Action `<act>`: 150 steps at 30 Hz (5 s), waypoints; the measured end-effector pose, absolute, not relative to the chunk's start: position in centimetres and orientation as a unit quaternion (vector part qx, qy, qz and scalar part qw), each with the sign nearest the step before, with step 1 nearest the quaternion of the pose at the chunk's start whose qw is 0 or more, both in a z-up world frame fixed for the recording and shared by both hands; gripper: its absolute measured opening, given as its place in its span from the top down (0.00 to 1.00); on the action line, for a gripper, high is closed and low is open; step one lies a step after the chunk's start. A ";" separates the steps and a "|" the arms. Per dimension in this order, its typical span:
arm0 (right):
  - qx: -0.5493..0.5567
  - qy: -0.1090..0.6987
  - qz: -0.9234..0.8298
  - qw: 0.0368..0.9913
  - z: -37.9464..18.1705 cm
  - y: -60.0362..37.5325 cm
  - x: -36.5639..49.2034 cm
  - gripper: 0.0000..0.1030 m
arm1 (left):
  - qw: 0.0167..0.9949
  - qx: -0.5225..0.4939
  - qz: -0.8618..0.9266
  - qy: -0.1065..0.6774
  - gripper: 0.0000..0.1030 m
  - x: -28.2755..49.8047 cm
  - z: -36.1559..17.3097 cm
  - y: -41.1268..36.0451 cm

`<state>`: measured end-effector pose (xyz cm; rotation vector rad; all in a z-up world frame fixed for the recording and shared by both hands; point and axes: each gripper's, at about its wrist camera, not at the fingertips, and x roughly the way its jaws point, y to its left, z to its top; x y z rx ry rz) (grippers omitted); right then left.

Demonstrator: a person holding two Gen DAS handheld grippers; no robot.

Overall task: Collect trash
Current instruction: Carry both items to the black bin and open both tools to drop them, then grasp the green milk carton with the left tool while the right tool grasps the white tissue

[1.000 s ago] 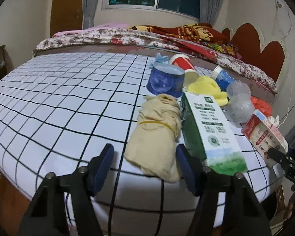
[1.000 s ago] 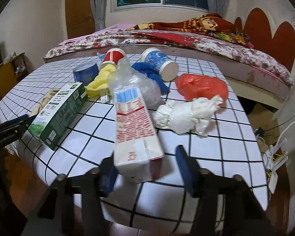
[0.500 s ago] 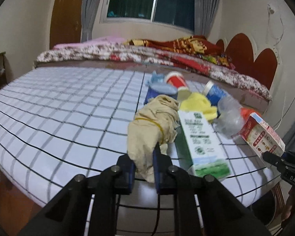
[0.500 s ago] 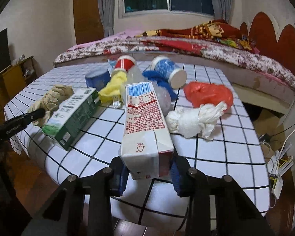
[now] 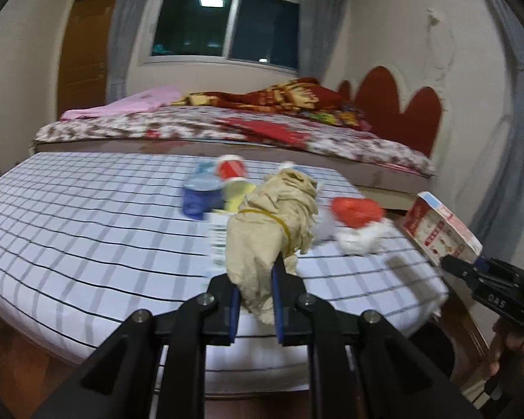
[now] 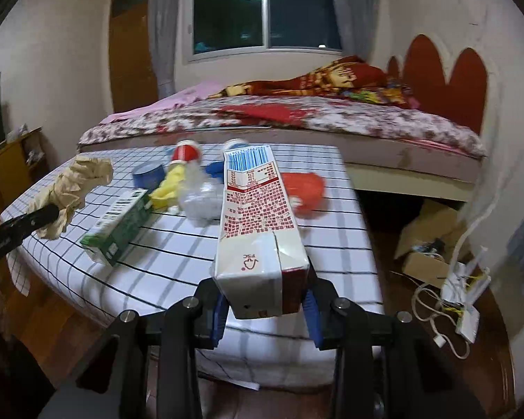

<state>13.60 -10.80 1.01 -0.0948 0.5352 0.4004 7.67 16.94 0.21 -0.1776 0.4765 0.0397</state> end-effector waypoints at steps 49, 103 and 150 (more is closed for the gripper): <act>0.016 0.468 -0.013 0.883 -13.5 -35.2 12.6 0.01 | 0.901 -0.006 -0.176 0.398 0.03 11.6 -12.1 -11.0; -0.041 0.341 0.090 0.935 -4.8 -22.8 13.0 0.01 | 0.957 -0.013 -0.017 0.288 0.02 9.1 -3.2 1.4; -0.072 0.341 0.208 0.914 -1.2 -4.9 22.8 0.61 | 0.945 -0.119 0.069 0.298 0.46 13.0 -3.8 18.1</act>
